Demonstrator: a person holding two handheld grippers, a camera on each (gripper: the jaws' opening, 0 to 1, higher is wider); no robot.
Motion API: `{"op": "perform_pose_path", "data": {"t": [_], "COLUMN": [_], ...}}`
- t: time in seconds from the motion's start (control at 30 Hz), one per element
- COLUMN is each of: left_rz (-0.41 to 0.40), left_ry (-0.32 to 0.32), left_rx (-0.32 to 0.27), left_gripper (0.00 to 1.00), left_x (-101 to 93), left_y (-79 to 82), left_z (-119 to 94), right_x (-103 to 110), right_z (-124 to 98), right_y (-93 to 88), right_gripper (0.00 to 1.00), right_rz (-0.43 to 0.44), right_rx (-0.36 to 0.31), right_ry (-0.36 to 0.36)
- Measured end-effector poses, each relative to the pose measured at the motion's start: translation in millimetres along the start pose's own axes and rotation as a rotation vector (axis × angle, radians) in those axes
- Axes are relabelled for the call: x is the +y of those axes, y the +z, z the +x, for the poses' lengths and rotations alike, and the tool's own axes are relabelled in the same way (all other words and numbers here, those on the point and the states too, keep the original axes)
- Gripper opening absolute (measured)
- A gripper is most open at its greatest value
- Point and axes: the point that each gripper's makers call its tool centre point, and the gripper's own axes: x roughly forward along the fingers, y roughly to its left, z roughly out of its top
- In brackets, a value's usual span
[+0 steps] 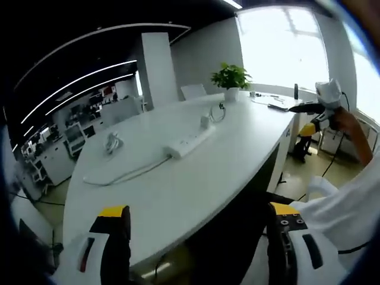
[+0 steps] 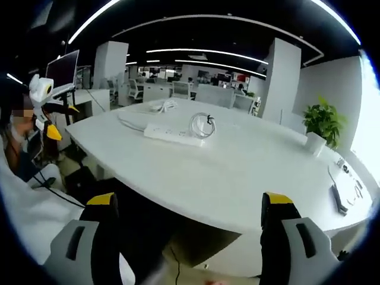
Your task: Straighten the power strip on the desk, plug the charger into it
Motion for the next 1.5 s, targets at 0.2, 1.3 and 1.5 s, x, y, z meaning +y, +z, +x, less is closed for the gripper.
{"op": "perform_pose_path", "data": {"t": [0.2, 1.3, 1.5], "left_rz": [0.0, 0.02, 0.019], "left_ry": [-0.002, -0.035, -0.035], "left_rx": [0.001, 0.028, 0.025], "left_gripper": [0.96, 0.92, 0.92], "left_x": [-1.6, -11.0, -9.8], "left_y": [1.3, -3.5, -3.0], "left_z": [2, 4, 3], "right_x": [1, 9, 11], "right_z": [0, 4, 5], "right_y": [-9.3, 1.5, 6.7], "right_gripper": [0.97, 0.88, 0.88], "right_rz": [0.058, 0.043, 0.05], "right_rx": [0.015, -0.024, -0.042], "right_ry": [0.001, -0.015, -0.012]}}
